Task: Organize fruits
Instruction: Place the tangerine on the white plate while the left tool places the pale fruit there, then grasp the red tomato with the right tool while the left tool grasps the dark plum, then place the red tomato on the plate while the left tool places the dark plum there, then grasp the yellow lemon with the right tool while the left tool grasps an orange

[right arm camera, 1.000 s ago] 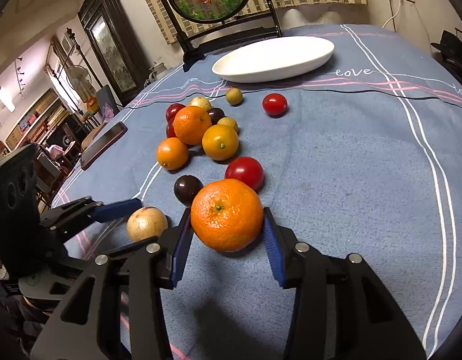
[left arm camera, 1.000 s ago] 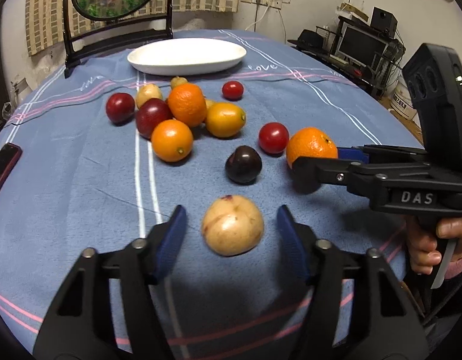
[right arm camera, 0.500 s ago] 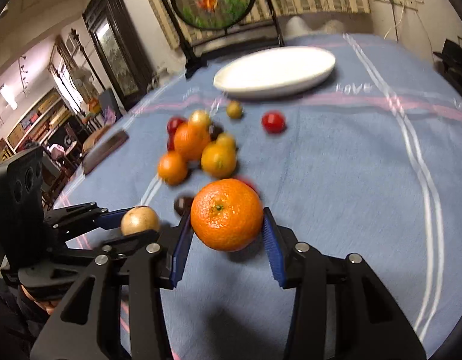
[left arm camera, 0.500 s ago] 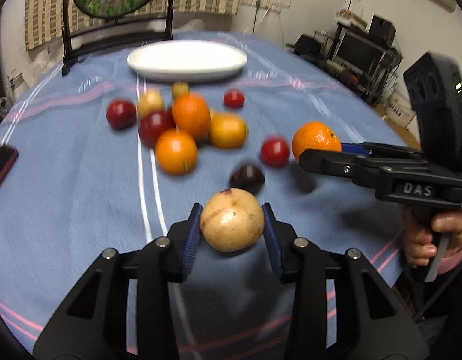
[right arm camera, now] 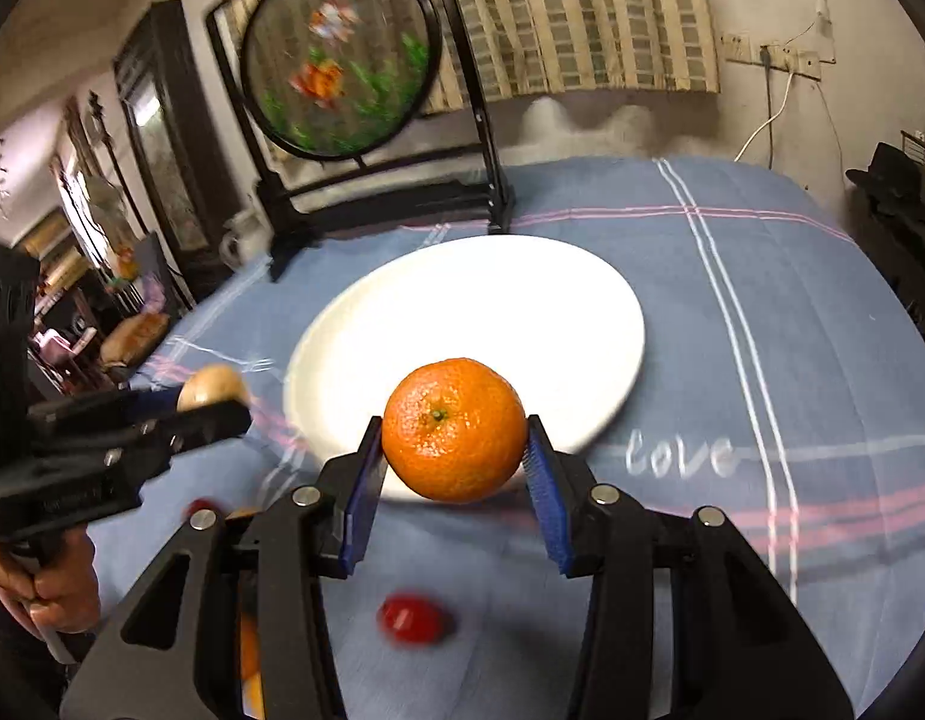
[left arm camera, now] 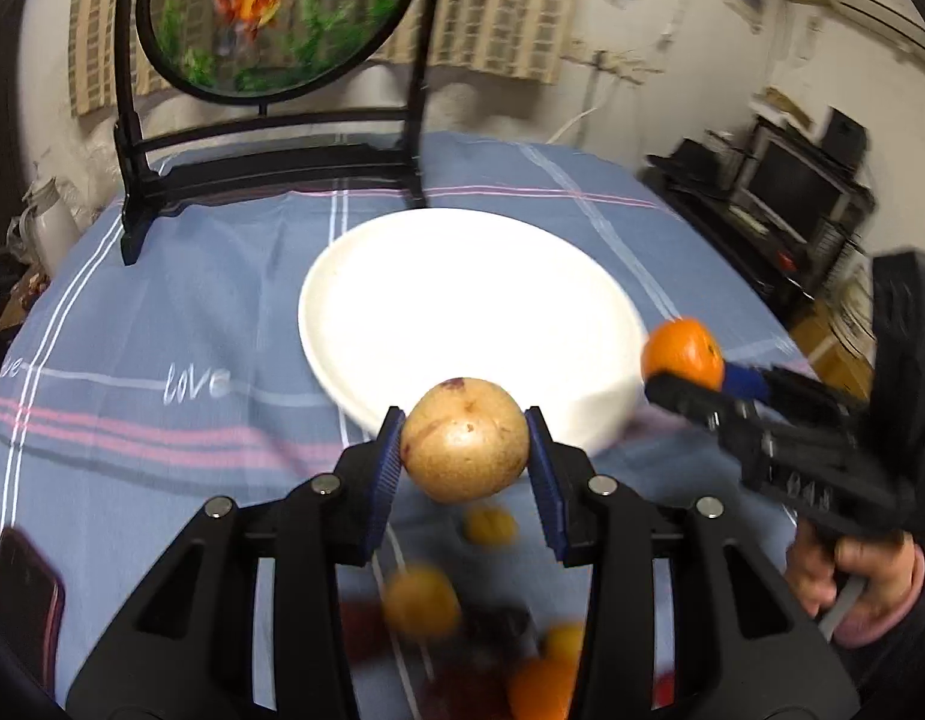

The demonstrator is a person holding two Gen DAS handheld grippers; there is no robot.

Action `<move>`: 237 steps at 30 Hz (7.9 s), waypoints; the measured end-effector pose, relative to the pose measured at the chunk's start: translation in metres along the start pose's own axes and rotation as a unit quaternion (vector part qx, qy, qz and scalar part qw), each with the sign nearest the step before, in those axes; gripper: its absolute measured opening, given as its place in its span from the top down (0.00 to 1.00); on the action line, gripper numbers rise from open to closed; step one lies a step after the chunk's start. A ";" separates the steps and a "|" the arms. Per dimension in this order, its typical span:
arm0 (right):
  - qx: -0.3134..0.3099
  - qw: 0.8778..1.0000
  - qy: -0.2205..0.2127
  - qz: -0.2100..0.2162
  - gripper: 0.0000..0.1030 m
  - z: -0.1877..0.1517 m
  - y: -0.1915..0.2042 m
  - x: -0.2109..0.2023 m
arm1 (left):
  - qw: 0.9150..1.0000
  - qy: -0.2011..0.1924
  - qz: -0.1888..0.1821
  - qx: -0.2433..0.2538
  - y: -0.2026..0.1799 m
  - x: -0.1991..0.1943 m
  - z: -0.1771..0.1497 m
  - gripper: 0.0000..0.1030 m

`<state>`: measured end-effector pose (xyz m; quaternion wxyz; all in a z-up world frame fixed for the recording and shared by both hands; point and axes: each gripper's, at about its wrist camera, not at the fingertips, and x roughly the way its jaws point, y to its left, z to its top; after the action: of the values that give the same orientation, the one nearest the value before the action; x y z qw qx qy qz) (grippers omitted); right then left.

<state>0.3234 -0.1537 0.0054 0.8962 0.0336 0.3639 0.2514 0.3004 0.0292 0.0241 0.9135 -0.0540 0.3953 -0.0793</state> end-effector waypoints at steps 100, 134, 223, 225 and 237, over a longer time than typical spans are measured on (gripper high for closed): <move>-0.115 0.988 0.105 0.004 0.69 -0.141 0.052 -0.067 | 0.990 0.049 -0.068 0.110 -0.077 -0.063 -0.186 0.64; -0.019 0.999 -0.032 0.006 0.69 -0.033 0.019 -0.040 | 0.997 -0.003 -0.040 0.063 -0.029 -0.060 -0.057 0.71; -0.139 0.982 0.120 0.052 0.63 -0.112 0.073 -0.031 | 0.999 0.005 -0.035 0.041 -0.009 -0.075 -0.157 0.06; -0.122 0.985 0.113 0.051 0.63 -0.109 0.067 -0.034 | 0.997 0.015 -0.054 0.055 -0.014 -0.073 -0.159 0.16; -0.118 0.986 0.111 0.038 0.63 -0.108 0.064 -0.035 | 0.995 0.064 -0.063 0.051 -0.017 -0.054 -0.161 0.56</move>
<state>0.2027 -0.1273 -0.0360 0.8377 -0.0868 0.4272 0.3289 0.1439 0.0168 -0.0443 0.8813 -0.0265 0.4438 -0.1602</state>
